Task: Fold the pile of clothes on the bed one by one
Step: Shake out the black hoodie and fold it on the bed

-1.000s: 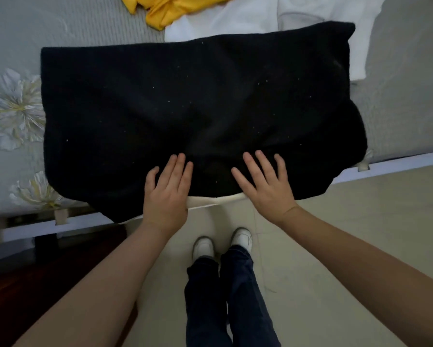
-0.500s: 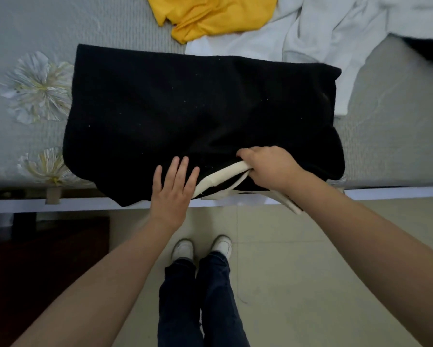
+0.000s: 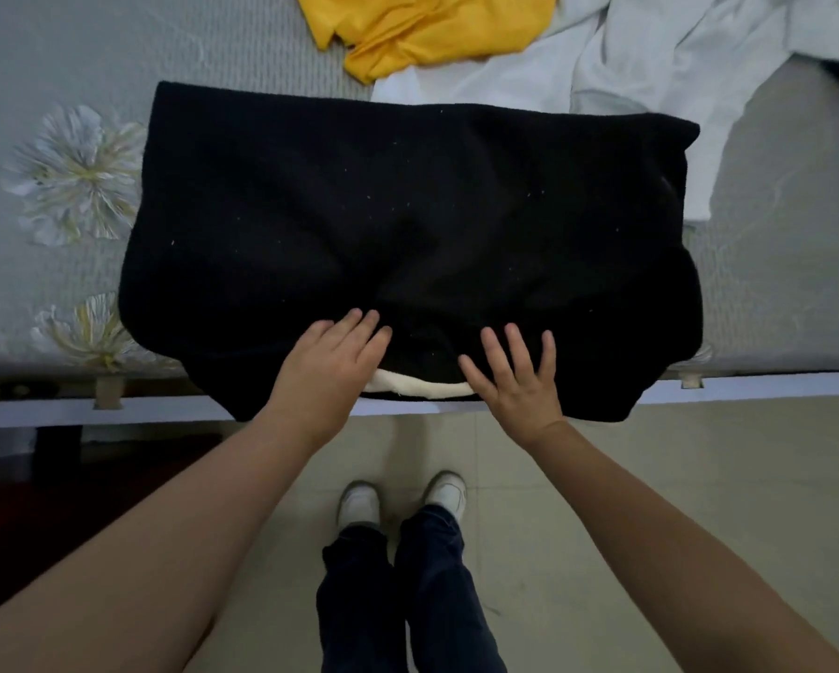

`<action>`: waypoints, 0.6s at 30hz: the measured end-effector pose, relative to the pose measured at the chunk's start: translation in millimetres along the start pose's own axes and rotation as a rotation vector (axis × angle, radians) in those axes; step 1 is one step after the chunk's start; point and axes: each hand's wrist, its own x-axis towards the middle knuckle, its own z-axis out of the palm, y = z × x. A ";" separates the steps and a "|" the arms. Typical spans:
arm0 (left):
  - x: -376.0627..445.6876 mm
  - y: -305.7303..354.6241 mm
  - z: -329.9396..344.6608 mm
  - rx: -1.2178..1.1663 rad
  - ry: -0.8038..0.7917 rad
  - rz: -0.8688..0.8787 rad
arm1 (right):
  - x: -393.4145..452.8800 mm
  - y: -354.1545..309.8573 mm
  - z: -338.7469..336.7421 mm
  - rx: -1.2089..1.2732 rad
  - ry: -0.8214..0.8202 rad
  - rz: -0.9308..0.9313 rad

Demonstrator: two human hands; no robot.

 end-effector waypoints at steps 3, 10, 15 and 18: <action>-6.4 4.3 2.0 0.031 -0.024 -0.014 | -7.6 1.8 16.9 -0.011 0.195 -0.025; -12.0 4.7 13.3 0.132 -0.021 0.036 | -7.4 10.5 6.7 0.155 0.397 0.009; -15.3 20.8 17.3 0.151 -0.196 -0.107 | -3.2 25.4 -31.7 0.395 0.279 -0.025; -11.0 31.8 21.8 0.114 -0.135 -0.198 | -2.8 30.9 -47.5 0.489 0.193 -0.003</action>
